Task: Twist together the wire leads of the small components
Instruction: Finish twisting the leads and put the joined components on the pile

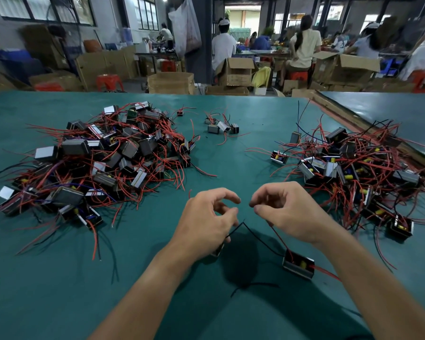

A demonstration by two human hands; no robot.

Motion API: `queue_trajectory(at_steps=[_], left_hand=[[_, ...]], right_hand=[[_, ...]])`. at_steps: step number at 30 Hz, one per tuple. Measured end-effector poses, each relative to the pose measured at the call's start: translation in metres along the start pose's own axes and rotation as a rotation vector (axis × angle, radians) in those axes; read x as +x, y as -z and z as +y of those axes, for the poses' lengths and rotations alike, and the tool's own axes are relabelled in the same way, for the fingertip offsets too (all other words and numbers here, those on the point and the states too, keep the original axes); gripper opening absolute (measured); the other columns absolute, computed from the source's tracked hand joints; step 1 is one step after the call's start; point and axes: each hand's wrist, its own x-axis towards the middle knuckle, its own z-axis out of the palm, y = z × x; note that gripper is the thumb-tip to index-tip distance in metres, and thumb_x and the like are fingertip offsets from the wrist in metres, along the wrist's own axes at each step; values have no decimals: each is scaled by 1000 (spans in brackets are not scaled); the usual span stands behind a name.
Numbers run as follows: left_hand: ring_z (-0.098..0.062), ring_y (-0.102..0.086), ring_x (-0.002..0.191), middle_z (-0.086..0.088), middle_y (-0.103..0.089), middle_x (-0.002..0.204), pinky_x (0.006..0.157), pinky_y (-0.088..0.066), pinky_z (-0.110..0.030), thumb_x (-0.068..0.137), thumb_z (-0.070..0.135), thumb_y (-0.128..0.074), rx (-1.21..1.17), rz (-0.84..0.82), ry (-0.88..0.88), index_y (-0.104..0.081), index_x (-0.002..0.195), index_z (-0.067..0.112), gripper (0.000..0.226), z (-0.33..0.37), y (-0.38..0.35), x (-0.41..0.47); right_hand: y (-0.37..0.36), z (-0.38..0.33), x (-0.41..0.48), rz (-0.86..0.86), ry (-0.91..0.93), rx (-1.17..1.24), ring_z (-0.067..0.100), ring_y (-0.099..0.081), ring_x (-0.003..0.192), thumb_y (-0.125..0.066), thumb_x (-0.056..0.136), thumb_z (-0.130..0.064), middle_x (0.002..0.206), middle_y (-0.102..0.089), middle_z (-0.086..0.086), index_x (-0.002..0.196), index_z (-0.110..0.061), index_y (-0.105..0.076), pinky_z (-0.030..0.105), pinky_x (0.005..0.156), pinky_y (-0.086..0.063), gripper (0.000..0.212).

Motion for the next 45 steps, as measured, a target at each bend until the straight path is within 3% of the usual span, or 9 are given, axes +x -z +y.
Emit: queue_trajectory(at_steps=[4,10,14,18,21,25,34,42,45], left_hand=[[-22,-62,42,1,-72,67,41,-42,-20,87,10,-64,-76,-37,-1,-67,80,27,18,2,-1,-1],[-15,-56,40,-5,-72,65,41,-40,-17,88,5,-65,-173,-62,-42,-71,75,16,18,5,-5,-2],[-12,-55,40,1,-69,59,41,-40,-17,88,6,-65,-179,-71,-45,-74,70,23,26,6,-6,-2],[-14,-52,39,-7,-64,52,41,-40,-19,89,9,-66,-182,-72,-21,-76,70,27,28,4,-7,-1],[-16,-53,42,-16,-69,61,43,-42,-22,89,10,-66,-177,-72,-13,-76,72,22,24,4,-6,-1],[-9,-53,37,-1,-68,56,39,-40,-17,91,10,-64,-185,-57,2,-74,71,21,25,4,-6,-2],[-10,-51,40,-8,-71,65,43,-41,-20,77,17,-62,-149,-129,-37,-77,77,26,17,7,-8,-4],[2,-44,37,14,-59,44,39,-36,-9,82,7,-73,-136,-138,-62,-78,77,23,17,9,-3,-6],[7,-44,36,15,-58,43,39,-34,-7,81,9,-76,-148,-122,-73,-78,80,20,12,11,-2,-6]], right_hand=[[-2,-3,-1,-10,-30,96,18,-53,48,-61,82,11,54,-58,-1,73,-8,-61,35,56,-46,21],[-3,-6,-3,-49,-55,235,22,-58,50,-60,89,7,56,-59,7,73,-2,-60,31,52,-54,18],[-3,-7,-4,-41,-92,279,19,-59,47,-60,90,7,57,-63,9,72,-2,-62,31,51,-57,20],[-3,-7,-3,-23,-102,300,17,-60,45,-61,89,8,57,-65,9,72,-3,-62,30,50,-57,20],[-4,-8,-3,-25,-109,301,18,-60,45,-61,89,7,57,-65,9,73,-3,-62,30,50,-57,19],[-3,-9,-4,-12,-99,303,19,-60,47,-63,88,7,57,-65,11,75,-3,-62,29,50,-56,16],[-2,-9,-4,-34,-36,240,18,-59,49,-67,83,11,56,-64,5,75,0,-61,25,51,-54,15],[-1,-10,-4,-59,-54,300,26,-61,57,-68,83,10,62,-66,10,79,-1,-62,27,52,-56,13],[1,-10,-4,-71,-42,295,17,-62,55,-68,83,9,60,-68,6,75,-2,-64,23,52,-54,15]])
